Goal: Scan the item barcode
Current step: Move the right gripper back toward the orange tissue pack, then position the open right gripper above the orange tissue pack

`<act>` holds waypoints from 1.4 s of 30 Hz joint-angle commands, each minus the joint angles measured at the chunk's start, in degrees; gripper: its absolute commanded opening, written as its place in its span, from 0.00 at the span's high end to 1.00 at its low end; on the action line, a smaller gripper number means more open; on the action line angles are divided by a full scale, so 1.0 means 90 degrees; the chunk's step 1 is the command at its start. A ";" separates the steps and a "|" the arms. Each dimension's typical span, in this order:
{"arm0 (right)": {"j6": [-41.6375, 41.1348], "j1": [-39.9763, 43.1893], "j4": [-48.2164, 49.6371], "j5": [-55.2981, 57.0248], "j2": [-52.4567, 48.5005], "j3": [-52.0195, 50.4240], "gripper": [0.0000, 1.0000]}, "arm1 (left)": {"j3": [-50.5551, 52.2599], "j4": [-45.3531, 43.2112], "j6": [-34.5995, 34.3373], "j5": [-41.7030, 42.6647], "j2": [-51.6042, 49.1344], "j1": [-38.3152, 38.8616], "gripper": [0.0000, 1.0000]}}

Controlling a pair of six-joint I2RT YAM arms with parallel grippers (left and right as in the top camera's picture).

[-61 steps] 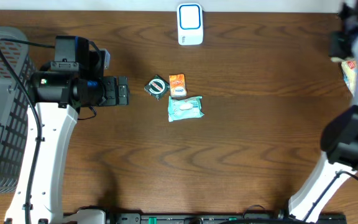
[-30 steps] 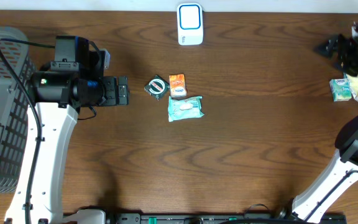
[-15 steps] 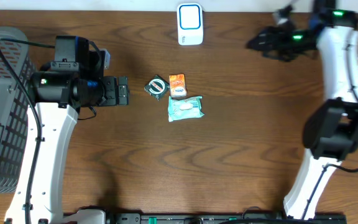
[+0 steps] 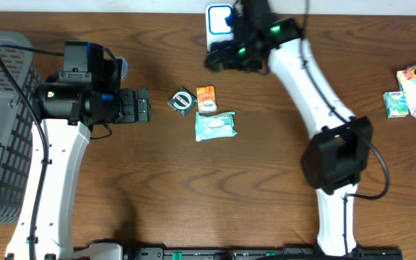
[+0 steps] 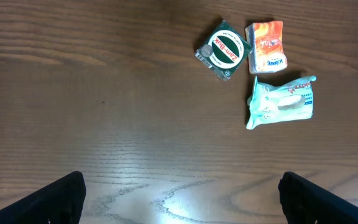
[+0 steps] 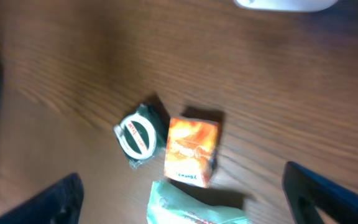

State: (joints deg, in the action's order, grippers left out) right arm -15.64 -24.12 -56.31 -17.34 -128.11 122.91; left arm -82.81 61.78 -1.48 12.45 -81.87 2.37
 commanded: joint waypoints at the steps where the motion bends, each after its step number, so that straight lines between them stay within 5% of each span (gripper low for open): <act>1: -0.0187 -0.0291 0.0007 0.0736 -0.0299 -0.0002 0.01 | 0.0027 0.0036 0.0015 -0.0058 -0.0015 0.0019 0.02; 11: -0.0165 -0.0743 -0.0053 0.2008 -0.0306 -0.0002 0.01 | 0.0027 0.0036 0.0015 -0.0058 -0.0015 0.0019 0.03; 42: -0.0168 -0.0748 -0.0049 0.1814 -0.0306 -0.0002 0.01 | 0.0027 0.0036 0.0015 -0.0058 -0.0015 0.0019 0.02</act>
State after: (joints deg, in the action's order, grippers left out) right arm -16.34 -30.83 -56.71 -0.86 -130.87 122.91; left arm -82.81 61.80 -1.48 12.47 -81.87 2.37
